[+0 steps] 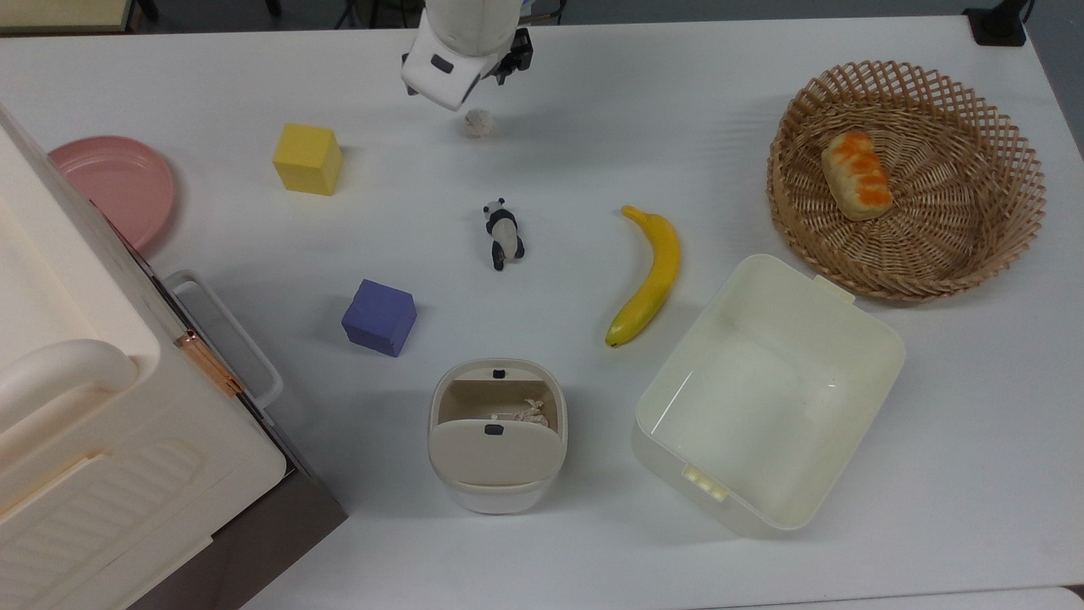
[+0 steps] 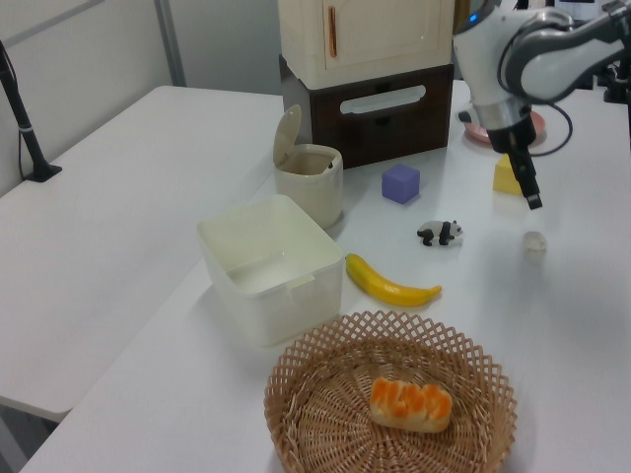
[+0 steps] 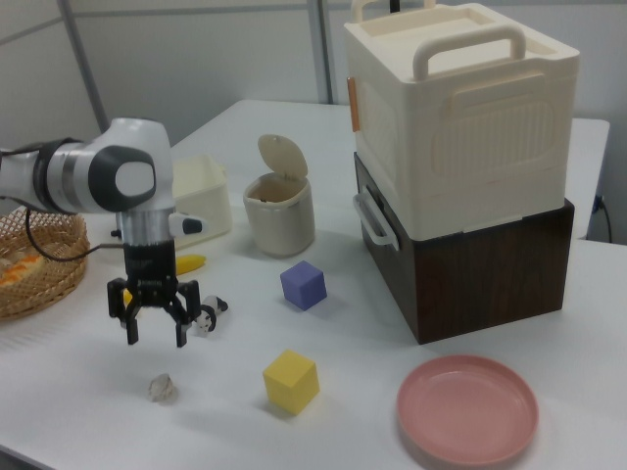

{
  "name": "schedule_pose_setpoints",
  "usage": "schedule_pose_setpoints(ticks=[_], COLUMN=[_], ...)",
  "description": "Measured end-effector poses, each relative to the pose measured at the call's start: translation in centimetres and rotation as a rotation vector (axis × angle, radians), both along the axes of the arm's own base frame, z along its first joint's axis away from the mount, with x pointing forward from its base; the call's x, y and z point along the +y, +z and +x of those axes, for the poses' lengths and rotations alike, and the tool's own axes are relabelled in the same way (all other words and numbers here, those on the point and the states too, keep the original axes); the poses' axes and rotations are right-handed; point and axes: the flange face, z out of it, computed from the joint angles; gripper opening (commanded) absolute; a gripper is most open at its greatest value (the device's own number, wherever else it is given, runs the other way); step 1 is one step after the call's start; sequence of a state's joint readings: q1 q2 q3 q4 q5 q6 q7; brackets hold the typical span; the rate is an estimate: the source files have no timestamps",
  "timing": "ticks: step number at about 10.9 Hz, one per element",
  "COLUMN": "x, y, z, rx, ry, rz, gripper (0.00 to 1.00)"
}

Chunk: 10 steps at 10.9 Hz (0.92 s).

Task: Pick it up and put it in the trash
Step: 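Move the open gripper over the small white crumpled paper ball, then lower the gripper onto the paper ball and close on it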

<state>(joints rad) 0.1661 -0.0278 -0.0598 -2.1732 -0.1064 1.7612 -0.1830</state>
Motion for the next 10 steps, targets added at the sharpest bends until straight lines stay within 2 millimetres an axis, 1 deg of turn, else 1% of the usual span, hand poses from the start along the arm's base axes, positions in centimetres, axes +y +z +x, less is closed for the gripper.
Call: schedule_pose_setpoints(ticks=[1, 4, 5, 8, 10], x=[0.3, 1.1, 1.4, 1.8, 1.9], y=[-1.0, -4.7, -5.7, -7.5, -8.5], z=[-0.5, -2.0, -2.2, -2.0, -1.7], rx=[0.004, 0.007, 0.012, 0.014, 0.014], ry=[0.012, 0.059, 0.071, 0.081, 0.086], rz=[0.001, -0.010, -0.012, -0.011, -0.010], gripper=[0.79, 0.62, 0.58, 0.47, 0.34])
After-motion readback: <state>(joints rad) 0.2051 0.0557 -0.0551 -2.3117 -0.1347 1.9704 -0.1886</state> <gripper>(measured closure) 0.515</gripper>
